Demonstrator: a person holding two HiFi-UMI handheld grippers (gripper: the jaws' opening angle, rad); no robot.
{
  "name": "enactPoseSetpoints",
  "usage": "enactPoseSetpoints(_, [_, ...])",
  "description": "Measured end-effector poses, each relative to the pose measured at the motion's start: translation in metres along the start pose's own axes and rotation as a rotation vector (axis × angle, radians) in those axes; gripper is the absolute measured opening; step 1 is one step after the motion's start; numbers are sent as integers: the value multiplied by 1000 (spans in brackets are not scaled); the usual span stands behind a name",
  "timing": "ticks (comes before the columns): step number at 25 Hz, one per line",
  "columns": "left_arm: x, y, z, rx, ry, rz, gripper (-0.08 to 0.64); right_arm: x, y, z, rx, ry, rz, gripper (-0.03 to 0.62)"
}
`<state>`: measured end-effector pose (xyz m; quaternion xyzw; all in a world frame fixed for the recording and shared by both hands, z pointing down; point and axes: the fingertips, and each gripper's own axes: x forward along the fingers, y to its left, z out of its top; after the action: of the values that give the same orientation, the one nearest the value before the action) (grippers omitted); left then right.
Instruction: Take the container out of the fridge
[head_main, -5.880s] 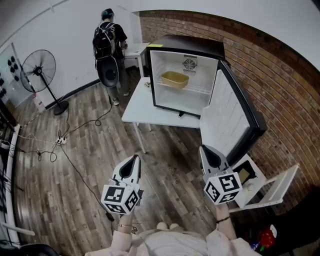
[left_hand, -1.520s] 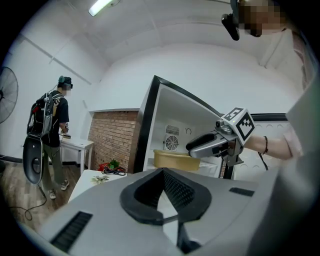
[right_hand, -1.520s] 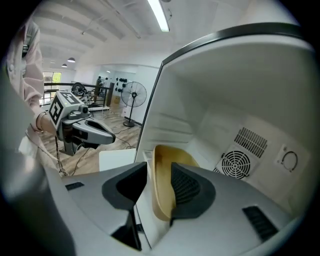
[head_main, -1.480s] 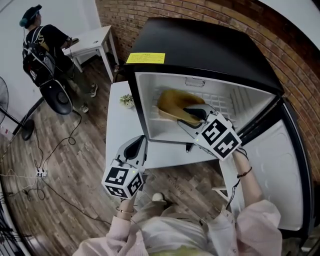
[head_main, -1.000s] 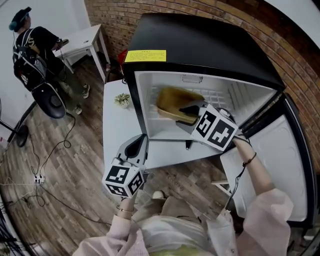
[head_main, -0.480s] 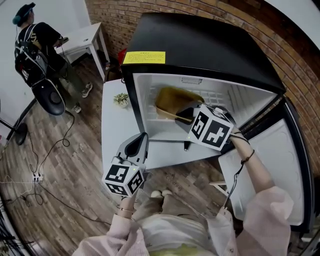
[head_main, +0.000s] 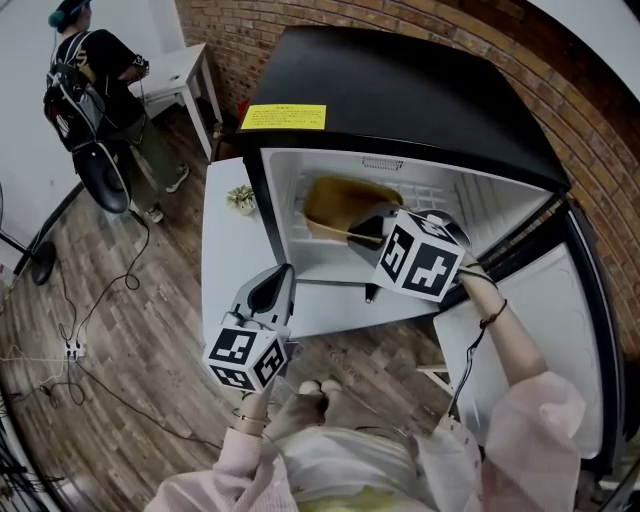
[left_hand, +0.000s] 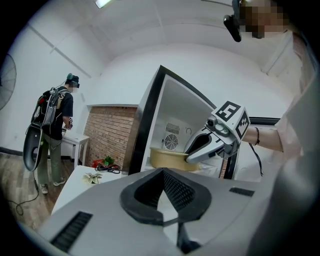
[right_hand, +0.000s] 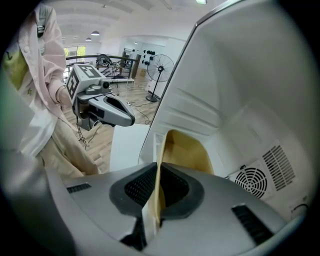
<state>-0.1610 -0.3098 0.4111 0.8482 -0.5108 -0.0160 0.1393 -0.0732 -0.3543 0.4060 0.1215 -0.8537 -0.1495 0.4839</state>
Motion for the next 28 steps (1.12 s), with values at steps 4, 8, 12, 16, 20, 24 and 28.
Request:
enactPoseSetpoints(4, [1,-3,2,3,-3,-2,-8,-2,1,0,-21,6,-10,26])
enactPoseSetpoints(8, [0,-4,3,6,-7,-5,-8,-7,1,5,-26,-5,-35,25])
enactPoseSetpoints(12, [-2,-6,4,9,-9,-7,-8,-12,-1,7,-38,-7,-82,25])
enactPoseSetpoints(16, [-2,-9,6,14,-15,-10,-8,-17,1,8,-26,-34,-111,25])
enactPoseSetpoints(20, [-5,-12,5,18,-14,-15,-8,-22,6,12,-24,-61,-165,25])
enactPoseSetpoints(24, [-9,-14,5,23,-17,-19,-8,-29,10,16,-13,-95,-212,24])
enactPoseSetpoints(28, [-14,-16,5,29,-17,-16,-8,-40,16,14,27,-131,-253,23])
